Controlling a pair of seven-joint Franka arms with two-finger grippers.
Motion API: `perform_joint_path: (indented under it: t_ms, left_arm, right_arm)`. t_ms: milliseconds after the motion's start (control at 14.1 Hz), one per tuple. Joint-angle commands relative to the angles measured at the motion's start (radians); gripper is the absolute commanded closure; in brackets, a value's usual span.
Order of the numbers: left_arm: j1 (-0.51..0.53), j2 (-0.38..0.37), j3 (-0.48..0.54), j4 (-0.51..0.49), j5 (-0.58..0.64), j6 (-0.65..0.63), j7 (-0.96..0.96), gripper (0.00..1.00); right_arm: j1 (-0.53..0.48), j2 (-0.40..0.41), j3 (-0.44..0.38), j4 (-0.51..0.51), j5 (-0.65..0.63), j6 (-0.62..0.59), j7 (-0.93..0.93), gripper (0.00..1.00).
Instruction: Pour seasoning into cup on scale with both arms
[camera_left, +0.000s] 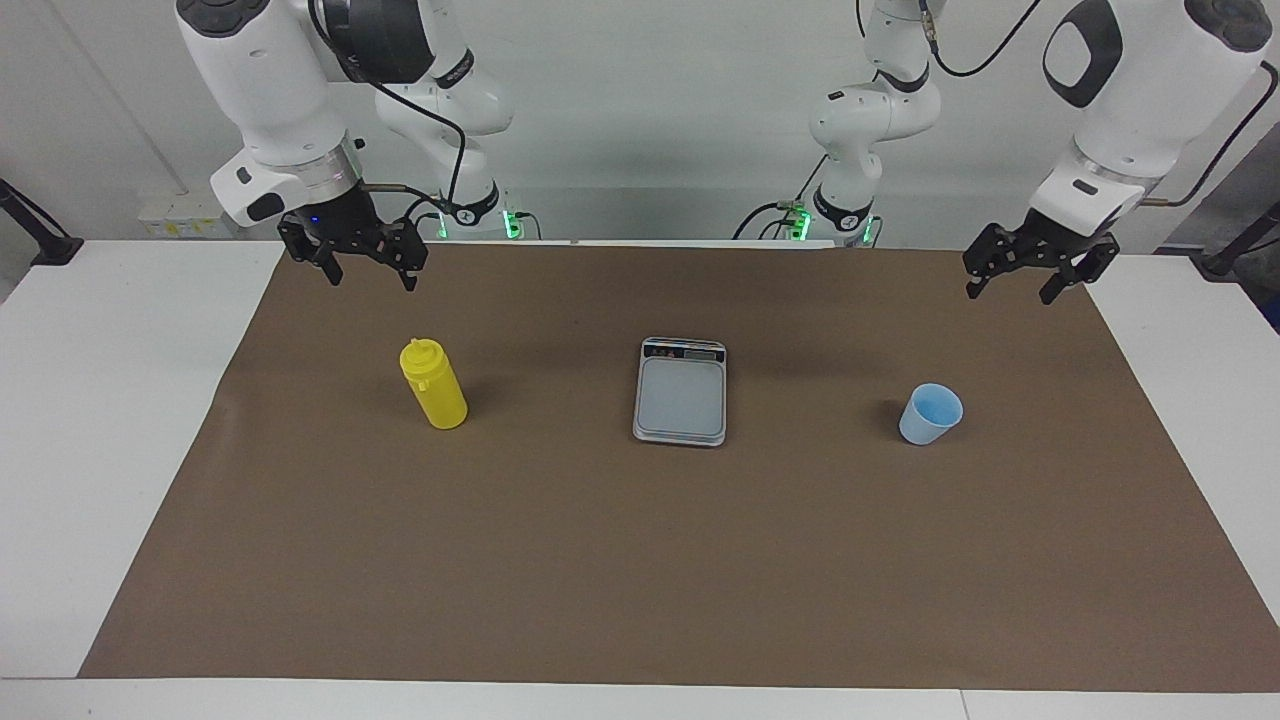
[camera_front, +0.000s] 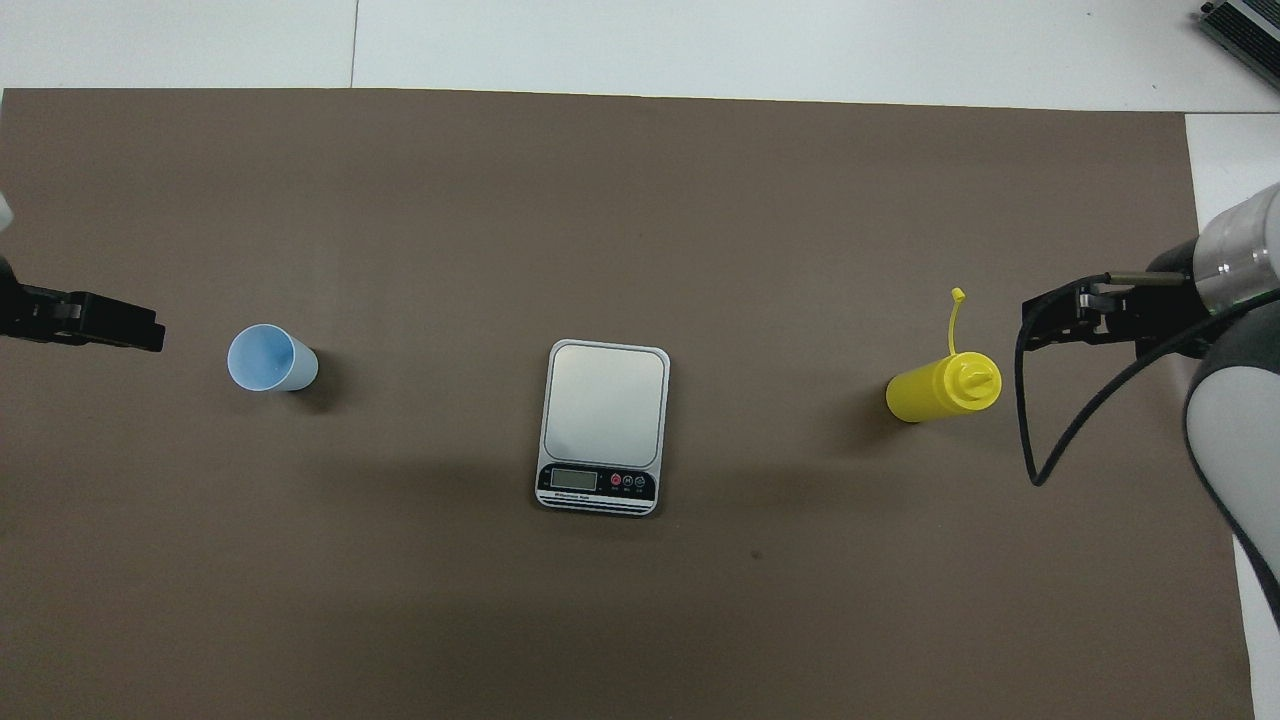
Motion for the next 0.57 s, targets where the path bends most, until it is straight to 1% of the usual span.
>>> perform_joint_path:
  t_ms: [0,284,496]
  left_arm:
    - [0.025,0.015,-0.006,-0.113,0.002,0.154,-0.041,0.00]
    - [0.025,0.019,-0.006,-0.247,0.002,0.314,-0.124,0.00]
    - [0.025,0.022,-0.008,-0.313,0.000,0.391,-0.133,0.00]
  right_arm:
    - [-0.010,-0.018,0.006,-0.020,0.001,-0.007,0.006,0.00]
    - [-0.012,-0.018,0.005,-0.020,0.001,-0.005,0.008,0.00]
    - [-0.013,-0.017,0.005,-0.019,0.001,-0.005,0.008,0.00]
